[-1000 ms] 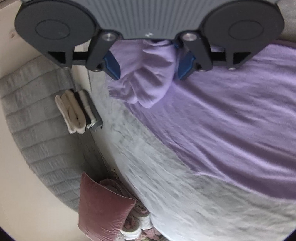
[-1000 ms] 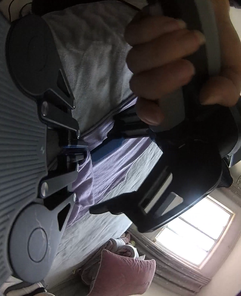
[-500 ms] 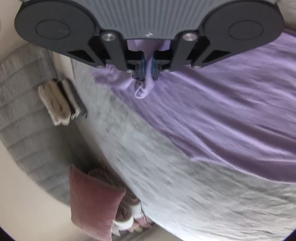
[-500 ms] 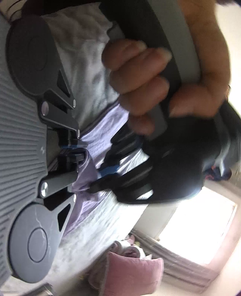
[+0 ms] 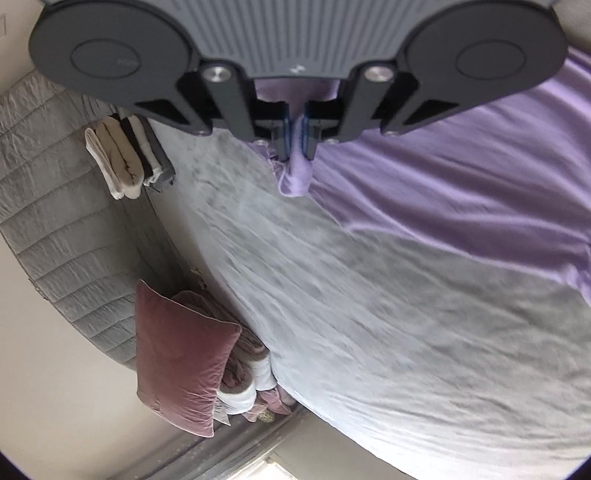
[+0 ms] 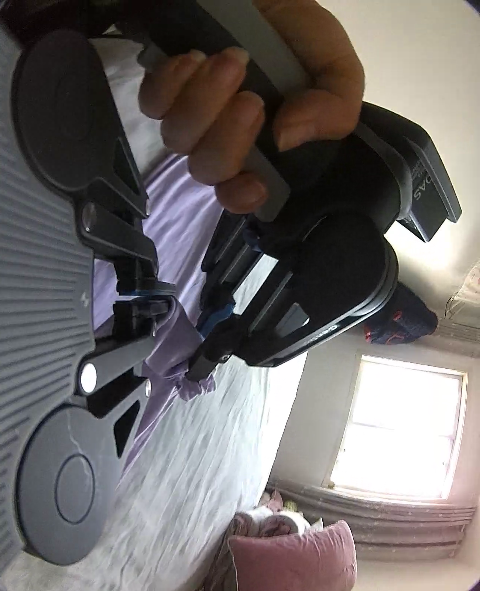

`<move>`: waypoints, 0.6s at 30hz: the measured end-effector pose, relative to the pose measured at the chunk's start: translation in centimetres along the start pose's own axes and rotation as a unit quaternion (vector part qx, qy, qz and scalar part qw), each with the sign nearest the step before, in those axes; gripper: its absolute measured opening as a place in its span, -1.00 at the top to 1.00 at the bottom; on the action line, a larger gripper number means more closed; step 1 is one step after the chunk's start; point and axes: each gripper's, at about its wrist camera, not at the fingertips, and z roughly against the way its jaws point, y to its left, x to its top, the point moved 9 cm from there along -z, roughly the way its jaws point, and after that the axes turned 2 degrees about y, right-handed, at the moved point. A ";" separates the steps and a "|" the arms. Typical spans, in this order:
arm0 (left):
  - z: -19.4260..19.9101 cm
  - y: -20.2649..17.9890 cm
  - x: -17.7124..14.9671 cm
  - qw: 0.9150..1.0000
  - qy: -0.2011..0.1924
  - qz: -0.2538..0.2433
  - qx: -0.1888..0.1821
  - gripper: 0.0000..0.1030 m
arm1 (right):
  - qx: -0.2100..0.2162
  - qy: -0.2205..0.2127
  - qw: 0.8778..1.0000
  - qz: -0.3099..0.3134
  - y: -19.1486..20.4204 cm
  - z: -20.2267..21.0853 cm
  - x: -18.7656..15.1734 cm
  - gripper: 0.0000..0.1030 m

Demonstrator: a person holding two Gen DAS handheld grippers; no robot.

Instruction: Fold clothes

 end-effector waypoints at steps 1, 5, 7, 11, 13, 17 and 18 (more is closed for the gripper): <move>0.3 0.4 0.4 1.000 0.000 0.000 0.006 0.89 | 0.006 -0.002 1.000 -0.003 0.2 -0.4 0.5 0.96; 1.9 2.9 1.7 0.999 -0.001 -0.006 0.039 0.88 | 0.034 -0.008 0.999 -0.019 1.1 -2.1 2.1 0.96; 2.5 4.4 2.1 0.999 -0.002 -0.005 0.044 0.88 | 0.048 -0.008 0.999 -0.022 1.7 -3.2 2.8 0.96; 3.4 7.5 2.4 0.999 -0.002 0.015 0.045 0.88 | 0.074 0.000 0.997 -0.025 3.4 -5.6 3.4 0.96; 3.8 8.7 2.5 0.999 0.002 0.019 0.048 0.88 | 0.084 0.006 0.996 -0.021 4.2 -6.8 3.4 0.96; 4.7 10.3 2.7 0.998 0.001 0.011 0.058 0.88 | 0.100 0.015 0.995 -0.013 5.2 -8.9 3.4 0.96; 4.8 10.8 2.7 0.998 0.001 0.016 0.060 0.88 | 0.104 0.018 0.994 -0.013 5.5 -9.3 3.4 0.96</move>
